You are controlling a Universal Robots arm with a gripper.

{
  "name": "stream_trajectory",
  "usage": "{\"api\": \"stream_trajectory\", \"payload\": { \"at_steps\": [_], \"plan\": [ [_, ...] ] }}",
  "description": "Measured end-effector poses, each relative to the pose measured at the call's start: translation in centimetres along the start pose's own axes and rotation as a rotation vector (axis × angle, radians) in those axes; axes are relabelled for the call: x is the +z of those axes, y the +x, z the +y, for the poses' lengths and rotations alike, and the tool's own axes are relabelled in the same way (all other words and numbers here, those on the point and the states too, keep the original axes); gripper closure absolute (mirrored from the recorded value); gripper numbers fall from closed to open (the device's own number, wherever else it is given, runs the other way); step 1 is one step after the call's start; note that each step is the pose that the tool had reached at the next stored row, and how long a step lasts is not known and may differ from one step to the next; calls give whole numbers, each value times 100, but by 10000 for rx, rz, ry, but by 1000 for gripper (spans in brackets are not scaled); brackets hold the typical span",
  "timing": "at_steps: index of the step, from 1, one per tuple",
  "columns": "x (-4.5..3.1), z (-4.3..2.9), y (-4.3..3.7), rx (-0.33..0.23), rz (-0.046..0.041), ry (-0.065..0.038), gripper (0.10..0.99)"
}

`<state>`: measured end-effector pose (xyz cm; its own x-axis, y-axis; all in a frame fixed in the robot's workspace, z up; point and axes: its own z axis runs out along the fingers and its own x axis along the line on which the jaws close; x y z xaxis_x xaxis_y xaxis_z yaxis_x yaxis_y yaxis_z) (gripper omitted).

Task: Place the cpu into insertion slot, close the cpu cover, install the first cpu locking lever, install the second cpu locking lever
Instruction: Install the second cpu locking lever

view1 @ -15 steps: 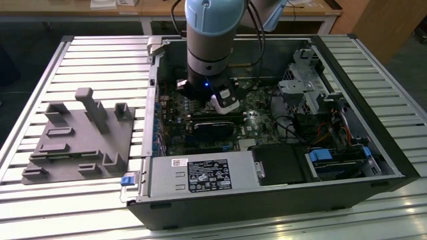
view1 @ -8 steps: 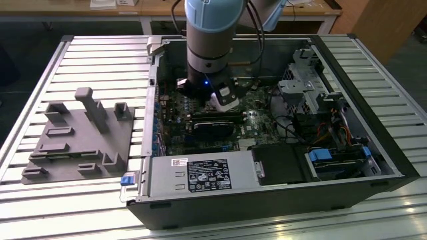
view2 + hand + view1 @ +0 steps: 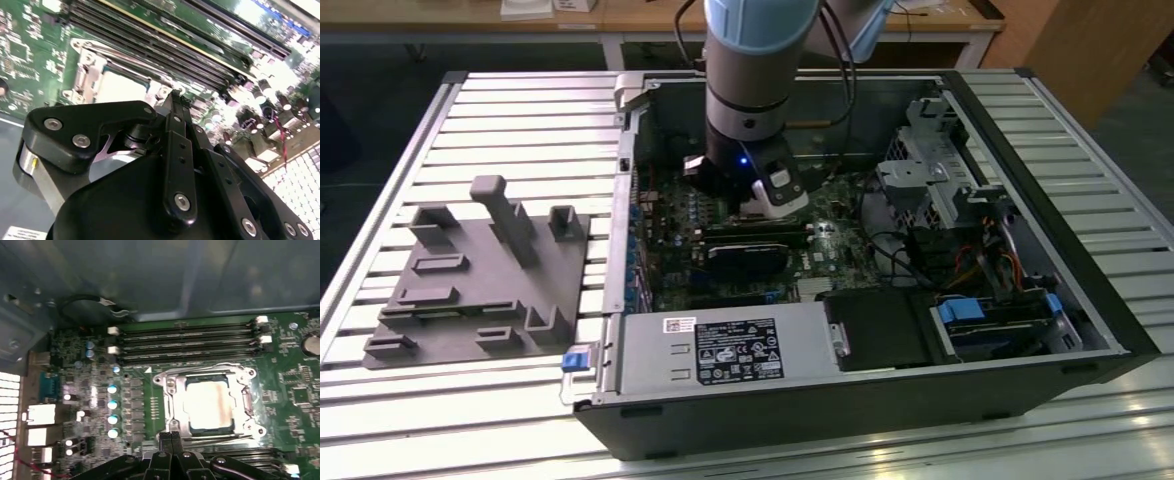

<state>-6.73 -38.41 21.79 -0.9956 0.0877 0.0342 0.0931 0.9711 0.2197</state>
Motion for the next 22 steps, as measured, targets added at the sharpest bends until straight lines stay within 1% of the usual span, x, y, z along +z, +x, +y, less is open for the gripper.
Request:
{"api": "stream_trajectory", "payload": {
  "at_steps": [7, 9, 11, 14, 15, 19, 22],
  "plan": [
    [1, 30, -172, 86, -43, 253, 980],
    [3, 45, -210, 98, -52, 325, 980],
    [6, 63, -245, 104, -62, 417, 980],
    [10, 88, -291, 109, -78, 587, 980],
    [15, 109, -299, 110, -81, 615, 980],
    [35, 194, -294, 109, -82, 617, 980],
    [54, 274, -287, 109, -82, 617, 980]
  ]
}}
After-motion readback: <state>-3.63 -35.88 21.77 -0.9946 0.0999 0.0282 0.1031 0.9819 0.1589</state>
